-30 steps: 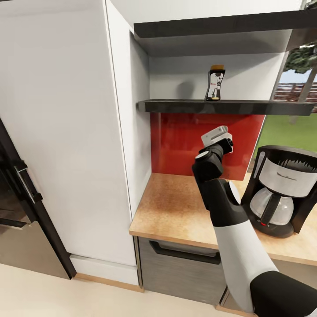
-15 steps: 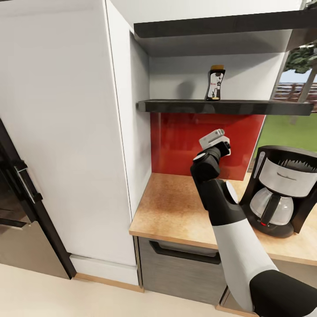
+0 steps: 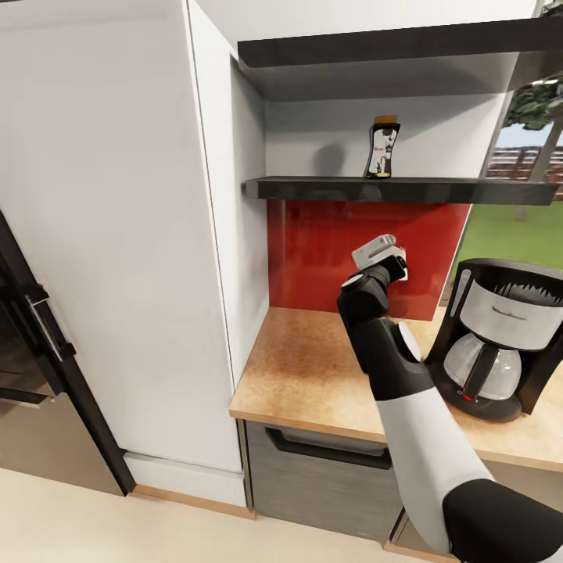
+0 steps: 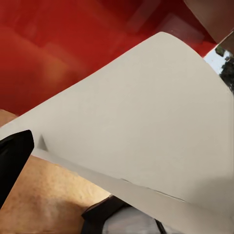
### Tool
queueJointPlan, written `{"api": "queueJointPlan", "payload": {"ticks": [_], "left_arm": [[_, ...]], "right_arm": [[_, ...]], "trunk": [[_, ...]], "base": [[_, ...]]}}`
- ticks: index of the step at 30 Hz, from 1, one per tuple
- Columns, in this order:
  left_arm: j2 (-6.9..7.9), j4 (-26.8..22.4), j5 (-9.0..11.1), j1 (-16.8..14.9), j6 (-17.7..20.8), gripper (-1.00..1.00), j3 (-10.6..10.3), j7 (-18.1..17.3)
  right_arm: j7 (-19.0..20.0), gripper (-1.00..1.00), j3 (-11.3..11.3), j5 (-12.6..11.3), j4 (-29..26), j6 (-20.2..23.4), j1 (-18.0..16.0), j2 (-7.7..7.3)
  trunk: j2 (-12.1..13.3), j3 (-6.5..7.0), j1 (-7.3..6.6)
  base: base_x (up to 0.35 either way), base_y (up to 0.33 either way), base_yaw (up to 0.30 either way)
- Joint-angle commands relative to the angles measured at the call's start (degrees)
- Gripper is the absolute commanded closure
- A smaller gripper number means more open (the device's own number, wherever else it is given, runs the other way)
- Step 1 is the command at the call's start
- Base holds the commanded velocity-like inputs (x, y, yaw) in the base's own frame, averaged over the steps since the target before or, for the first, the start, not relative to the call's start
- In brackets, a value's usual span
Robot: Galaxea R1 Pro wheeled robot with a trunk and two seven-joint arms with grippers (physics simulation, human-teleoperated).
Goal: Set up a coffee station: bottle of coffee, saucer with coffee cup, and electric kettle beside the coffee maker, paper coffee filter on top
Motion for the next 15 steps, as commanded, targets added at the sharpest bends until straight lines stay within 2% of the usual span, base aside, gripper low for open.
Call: {"api": "queueJointPlan", "payload": {"ticks": [1, 6, 11, 15], "left_arm": [[0.00, -0.10, 0.20, 0.03, -0.07, -1.00, -0.01, 0.02], [0.00, -0.10, 0.20, 0.03, -0.07, -1.00, 0.05, 0.02], [0.00, -0.10, 0.20, 0.03, -0.07, -1.00, 0.00, 0.02], [0.00, -0.10, 0.20, 0.03, -0.07, -1.00, 0.01, 0.02]], "right_arm": [[-0.15, 1.00, 0.05, -0.01, 0.49, 0.27, -0.07, 0.00], [-0.13, 1.00, 0.09, -0.24, 7.17, 0.27, -0.87, 0.00], [-0.21, 1.00, 0.12, -0.40, 18.51, 0.27, -6.01, 0.00], [-0.22, 1.00, 0.10, -0.33, 21.45, 0.27, -8.54, 0.00]], "trunk": [[-0.12, -0.11, 0.03], [-0.12, -0.11, 0.03], [-0.12, -0.11, 0.03], [-0.12, -0.11, 0.03]], "base": [[0.000, 0.000, 0.000], [0.000, 0.000, 0.000], [0.000, 0.000, 0.000], [0.000, 0.000, 0.000]]}}
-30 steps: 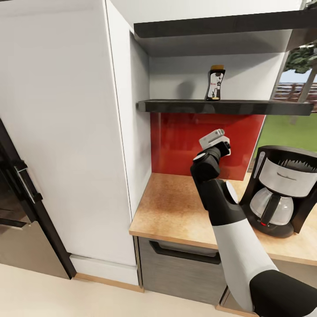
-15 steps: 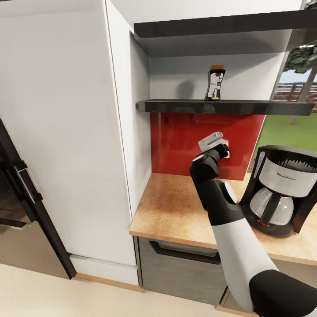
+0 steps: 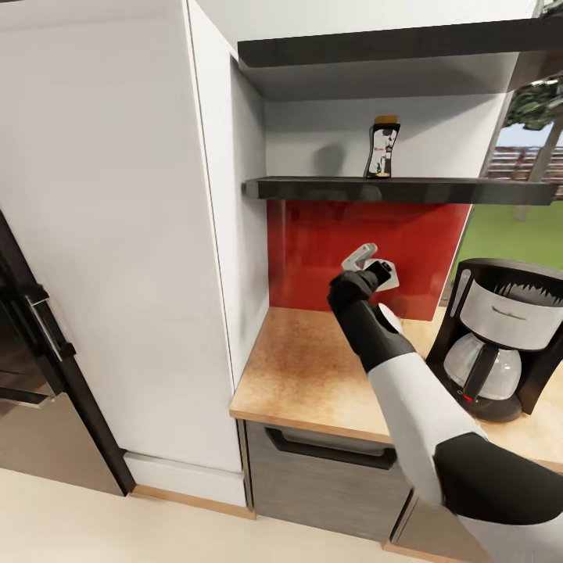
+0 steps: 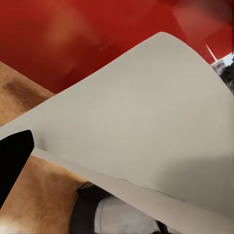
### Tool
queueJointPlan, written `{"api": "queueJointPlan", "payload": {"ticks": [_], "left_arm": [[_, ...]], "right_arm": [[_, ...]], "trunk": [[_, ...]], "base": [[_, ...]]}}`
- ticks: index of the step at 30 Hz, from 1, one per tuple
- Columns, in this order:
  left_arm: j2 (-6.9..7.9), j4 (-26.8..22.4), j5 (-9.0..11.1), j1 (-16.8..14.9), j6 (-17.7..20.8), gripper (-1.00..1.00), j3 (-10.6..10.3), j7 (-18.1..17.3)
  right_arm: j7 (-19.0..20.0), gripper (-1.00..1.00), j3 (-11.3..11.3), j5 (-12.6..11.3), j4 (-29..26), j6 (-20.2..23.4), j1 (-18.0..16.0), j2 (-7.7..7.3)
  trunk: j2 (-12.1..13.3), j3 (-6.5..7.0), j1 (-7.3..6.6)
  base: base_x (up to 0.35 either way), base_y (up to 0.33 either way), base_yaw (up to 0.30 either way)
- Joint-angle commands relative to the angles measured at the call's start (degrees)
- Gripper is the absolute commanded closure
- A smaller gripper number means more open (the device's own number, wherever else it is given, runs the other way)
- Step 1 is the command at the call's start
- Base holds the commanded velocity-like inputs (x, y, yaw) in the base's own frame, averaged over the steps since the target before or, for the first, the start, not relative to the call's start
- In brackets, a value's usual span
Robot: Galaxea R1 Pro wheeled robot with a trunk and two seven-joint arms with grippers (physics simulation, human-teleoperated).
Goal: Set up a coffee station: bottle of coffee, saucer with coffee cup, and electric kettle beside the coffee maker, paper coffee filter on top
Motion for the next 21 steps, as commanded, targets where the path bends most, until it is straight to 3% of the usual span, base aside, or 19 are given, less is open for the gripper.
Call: {"api": "queueJointPlan", "payload": {"ticks": [1, 5, 10, 12, 13, 17, 19, 20, 21], "left_arm": [[0.00, -0.10, 0.20, 0.02, -0.07, -1.00, 0.01, 0.02], [0.00, -0.10, 0.20, 0.02, -0.07, -1.00, 0.02, 0.02], [0.00, -0.10, 0.20, 0.02, -0.07, -1.00, 0.04, 0.02], [0.00, -0.10, 0.20, 0.02, -0.07, -1.00, 0.01, 0.02], [0.00, -0.10, 0.20, 0.02, -0.07, -1.00, 0.02, 0.02], [0.00, -0.10, 0.20, 0.02, -0.07, -1.00, 0.01, 0.02], [0.00, -0.10, 0.20, 0.02, -0.07, -1.00, 0.03, 0.02], [0.00, -0.10, 0.20, 0.02, -0.07, -1.00, 0.02, 0.02], [0.00, -0.10, 0.20, 0.02, -0.07, -1.00, 0.02, 0.02]], "right_arm": [[-0.16, 1.00, 0.08, -0.12, 0.73, 0.26, -0.61, 0.00], [-0.16, 1.00, -0.19, -0.07, 7.62, 0.26, -3.99, 0.00], [-0.24, 1.00, -0.38, -0.26, 20.32, 0.26, -9.43, 0.00], [-0.19, 1.00, -0.40, -1.52, 26.20, 0.26, -12.22, 0.00], [-0.18, 1.00, -0.40, -2.71, 28.40, 0.26, -13.35, 0.00], [-0.23, 1.00, -0.41, -11.74, 38.62, 0.26, -18.83, 0.00], [-0.28, 1.00, -0.41, -14.55, 42.16, 0.01, -20.96, 0.00], [-0.31, 1.00, -0.41, -16.72, 45.79, -0.69, -23.60, 0.00], [-0.32, 1.00, -0.41, -17.03, 46.54, -0.85, -24.22, 0.00]], "trunk": [[-0.12, -0.12, 0.04], [-0.12, -0.12, 0.04], [-0.12, -0.12, 0.04], [-0.12, -0.12, 0.04], [-0.12, -0.12, 0.04], [-0.12, -0.12, 0.04], [-0.12, -0.12, 0.04], [-0.12, -0.12, 0.04], [-0.12, -0.12, 0.04]], "base": [[0.000, 0.000, 0.000], [0.000, 0.000, 0.000], [0.000, 0.000, 0.000], [0.000, 0.000, 0.000], [0.000, 0.000, 0.000], [0.000, 0.000, 0.000], [0.000, 0.000, 0.000], [0.000, 0.000, 0.000], [0.000, 0.000, 0.000]]}}
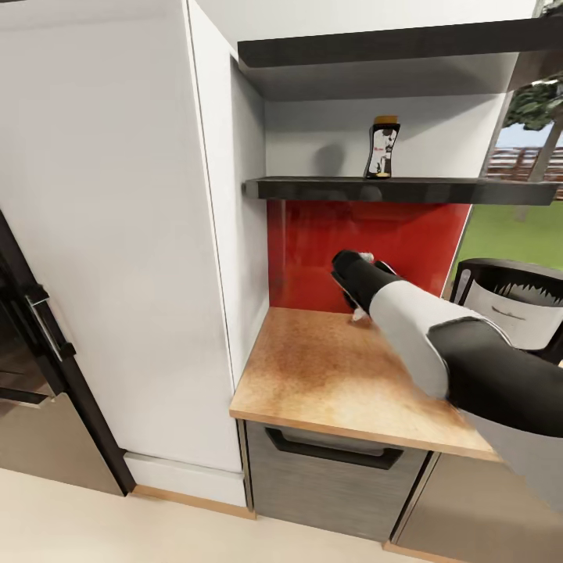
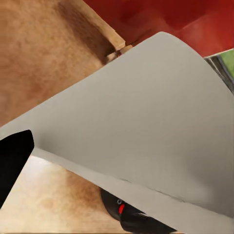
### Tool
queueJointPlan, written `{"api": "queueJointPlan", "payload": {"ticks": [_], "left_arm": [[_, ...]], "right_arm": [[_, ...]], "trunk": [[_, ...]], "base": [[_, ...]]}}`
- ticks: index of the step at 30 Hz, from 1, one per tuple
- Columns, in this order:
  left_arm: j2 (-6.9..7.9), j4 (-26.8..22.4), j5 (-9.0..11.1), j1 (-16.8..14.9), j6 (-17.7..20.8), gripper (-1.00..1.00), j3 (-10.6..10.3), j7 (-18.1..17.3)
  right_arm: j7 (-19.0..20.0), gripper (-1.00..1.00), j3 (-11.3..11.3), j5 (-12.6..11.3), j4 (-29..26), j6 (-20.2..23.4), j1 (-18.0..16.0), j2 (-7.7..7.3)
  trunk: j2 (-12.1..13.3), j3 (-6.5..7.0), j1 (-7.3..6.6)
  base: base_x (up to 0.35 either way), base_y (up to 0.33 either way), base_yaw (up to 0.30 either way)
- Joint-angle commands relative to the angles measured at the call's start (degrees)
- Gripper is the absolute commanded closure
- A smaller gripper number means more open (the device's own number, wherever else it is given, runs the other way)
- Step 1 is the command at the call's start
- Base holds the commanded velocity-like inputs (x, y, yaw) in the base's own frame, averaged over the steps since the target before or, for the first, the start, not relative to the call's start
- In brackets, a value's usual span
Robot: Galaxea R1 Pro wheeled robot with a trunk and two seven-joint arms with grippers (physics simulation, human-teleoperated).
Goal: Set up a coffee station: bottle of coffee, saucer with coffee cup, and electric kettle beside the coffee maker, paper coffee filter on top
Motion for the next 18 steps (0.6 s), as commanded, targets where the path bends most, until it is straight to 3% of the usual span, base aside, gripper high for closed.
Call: {"api": "queueJointPlan", "payload": {"ticks": [1, 11, 13, 15, 18], "left_arm": [[0.00, -0.10, 0.20, 0.02, -0.07, -1.00, 0.00, 0.02], [0.00, -0.10, 0.20, 0.02, -0.07, -1.00, -0.03, 0.02], [0.00, -0.10, 0.20, 0.02, -0.07, -1.00, -0.02, 0.02], [0.00, -0.10, 0.20, 0.02, -0.07, -1.00, -0.01, 0.02], [0.00, -0.10, 0.20, 0.02, -0.07, -1.00, 0.01, 0.02]], "right_arm": [[-0.18, 1.00, 0.42, -1.21, 2.08, -0.10, -1.84, 0.00], [-0.11, 1.00, 0.31, -1.83, 5.41, -0.36, -10.22, 0.00], [-0.16, 1.00, -0.79, -1.91, 5.47, -0.35, -11.62, 0.00], [-0.24, 1.00, -3.73, -1.99, 5.53, -0.29, -12.41, 0.00], [-0.27, 1.00, -5.90, -2.01, 5.50, -0.21, -12.73, 0.00]], "trunk": [[-0.11, -0.12, 0.04], [-0.11, -0.12, 0.04], [-0.11, -0.12, 0.04], [-0.11, -0.12, 0.04], [-0.11, -0.12, 0.04]], "base": [[0.000, 0.000, 0.000], [0.000, 0.000, 0.000], [0.000, 0.000, 0.000], [0.000, 0.000, 0.000], [0.000, 0.000, 0.000]]}}
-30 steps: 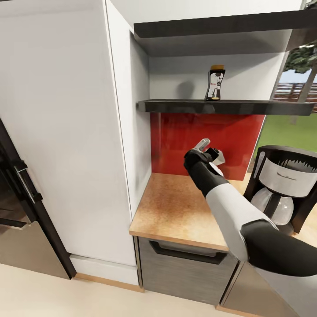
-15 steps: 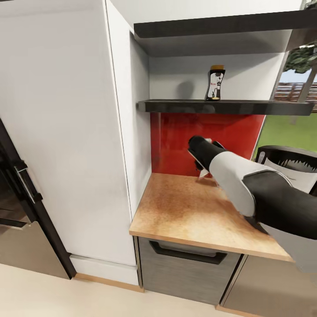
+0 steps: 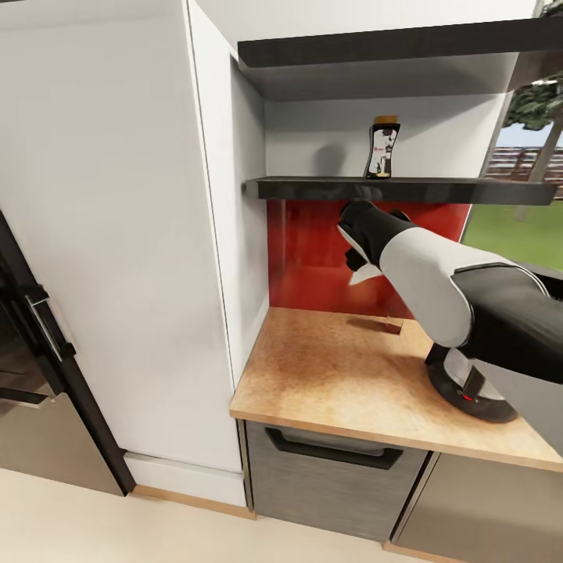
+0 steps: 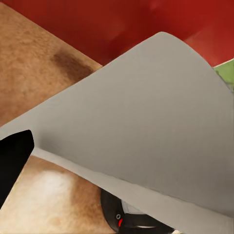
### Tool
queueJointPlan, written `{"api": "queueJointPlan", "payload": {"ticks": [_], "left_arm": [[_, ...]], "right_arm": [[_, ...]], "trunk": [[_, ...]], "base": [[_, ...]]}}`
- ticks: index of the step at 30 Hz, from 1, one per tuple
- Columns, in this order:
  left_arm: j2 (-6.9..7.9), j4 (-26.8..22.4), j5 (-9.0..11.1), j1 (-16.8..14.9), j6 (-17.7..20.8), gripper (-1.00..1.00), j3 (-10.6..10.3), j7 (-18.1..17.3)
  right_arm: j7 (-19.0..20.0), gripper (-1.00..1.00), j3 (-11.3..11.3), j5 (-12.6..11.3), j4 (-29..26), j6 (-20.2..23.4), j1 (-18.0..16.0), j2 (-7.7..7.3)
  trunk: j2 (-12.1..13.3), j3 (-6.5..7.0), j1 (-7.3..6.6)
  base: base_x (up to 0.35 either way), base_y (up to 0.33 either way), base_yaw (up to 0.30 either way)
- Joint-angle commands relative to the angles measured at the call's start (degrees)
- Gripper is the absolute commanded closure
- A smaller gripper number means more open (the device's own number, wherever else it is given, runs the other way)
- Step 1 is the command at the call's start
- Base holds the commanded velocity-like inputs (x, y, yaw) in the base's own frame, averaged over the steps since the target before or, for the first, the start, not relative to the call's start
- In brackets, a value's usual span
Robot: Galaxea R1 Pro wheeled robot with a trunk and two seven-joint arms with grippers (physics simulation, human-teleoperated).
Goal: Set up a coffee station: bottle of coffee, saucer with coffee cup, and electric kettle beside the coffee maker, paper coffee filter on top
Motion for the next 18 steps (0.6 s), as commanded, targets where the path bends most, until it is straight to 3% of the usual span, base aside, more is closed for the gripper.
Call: {"api": "queueJointPlan", "payload": {"ticks": [1, 18], "left_arm": [[0.00, -0.10, 0.20, 0.02, -0.07, -1.00, -0.02, 0.02], [0.00, -0.10, 0.20, 0.02, -0.07, -1.00, -0.01, 0.02]], "right_arm": [[-0.19, 1.00, 0.13, -0.54, -0.06, 0.21, -0.11, 0.02], [-0.19, 1.00, -0.48, -0.55, -0.30, 0.24, -0.23, 0.02]], "trunk": [[-0.11, -0.12, 0.04], [-0.11, -0.12, 0.04]], "base": [[0.000, 0.000, 0.000], [0.000, 0.000, 0.000]]}}
